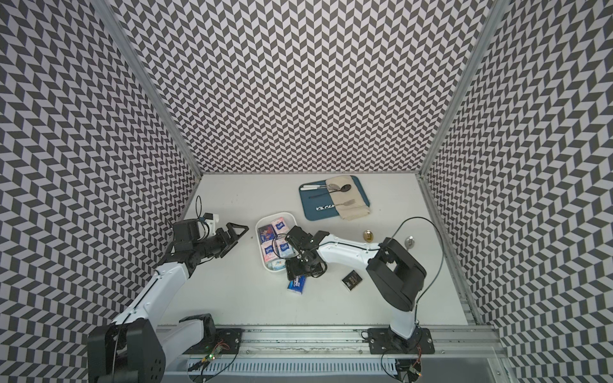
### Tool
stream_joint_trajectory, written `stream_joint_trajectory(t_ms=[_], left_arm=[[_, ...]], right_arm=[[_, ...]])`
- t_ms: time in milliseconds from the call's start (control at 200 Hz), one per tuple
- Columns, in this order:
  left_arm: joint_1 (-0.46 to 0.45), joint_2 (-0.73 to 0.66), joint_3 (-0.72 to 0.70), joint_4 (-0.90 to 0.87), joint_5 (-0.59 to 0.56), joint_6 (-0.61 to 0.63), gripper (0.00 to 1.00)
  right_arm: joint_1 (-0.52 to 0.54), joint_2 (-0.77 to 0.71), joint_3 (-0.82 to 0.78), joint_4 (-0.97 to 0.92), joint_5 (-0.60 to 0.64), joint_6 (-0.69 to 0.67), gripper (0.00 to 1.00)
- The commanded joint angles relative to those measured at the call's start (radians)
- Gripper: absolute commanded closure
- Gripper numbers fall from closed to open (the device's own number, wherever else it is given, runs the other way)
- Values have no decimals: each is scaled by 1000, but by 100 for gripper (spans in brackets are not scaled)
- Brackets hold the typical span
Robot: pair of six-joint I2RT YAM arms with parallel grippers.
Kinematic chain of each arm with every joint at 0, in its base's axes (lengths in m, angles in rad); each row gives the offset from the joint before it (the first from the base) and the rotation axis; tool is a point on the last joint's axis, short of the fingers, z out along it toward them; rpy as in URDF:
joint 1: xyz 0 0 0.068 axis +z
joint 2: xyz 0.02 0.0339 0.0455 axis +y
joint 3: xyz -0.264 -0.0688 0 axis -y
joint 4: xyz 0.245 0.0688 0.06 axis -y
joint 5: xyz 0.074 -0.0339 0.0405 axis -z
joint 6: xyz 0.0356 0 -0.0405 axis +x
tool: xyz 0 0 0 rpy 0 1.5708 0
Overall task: Put the pocket tissues into the storage box
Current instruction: Pick up the pocket tissues from the center of the board.
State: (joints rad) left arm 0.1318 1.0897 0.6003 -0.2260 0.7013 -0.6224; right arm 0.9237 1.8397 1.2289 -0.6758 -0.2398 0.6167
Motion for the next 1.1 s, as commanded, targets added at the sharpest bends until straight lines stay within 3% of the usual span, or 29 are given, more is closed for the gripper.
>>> stream_joint_trajectory(t_ms=[0,150,536,721,1096], left_arm=[[6,2,-4,34,8,7,0],[8,6,-5,37,9,9,0],[8,18,1,47,6,11,0],[7,38,1,49,-5,16,0],[-52,66,18,70,-36,-26,0]], right_arm=[[12,44,41,18,33,37,17],[20,89,70,-28,70,19,20],[23,29,46,-105,169,-112,48],[21,-62,20,-100,146,-182,52],[-47,-241,80,-106,257,-261,53]])
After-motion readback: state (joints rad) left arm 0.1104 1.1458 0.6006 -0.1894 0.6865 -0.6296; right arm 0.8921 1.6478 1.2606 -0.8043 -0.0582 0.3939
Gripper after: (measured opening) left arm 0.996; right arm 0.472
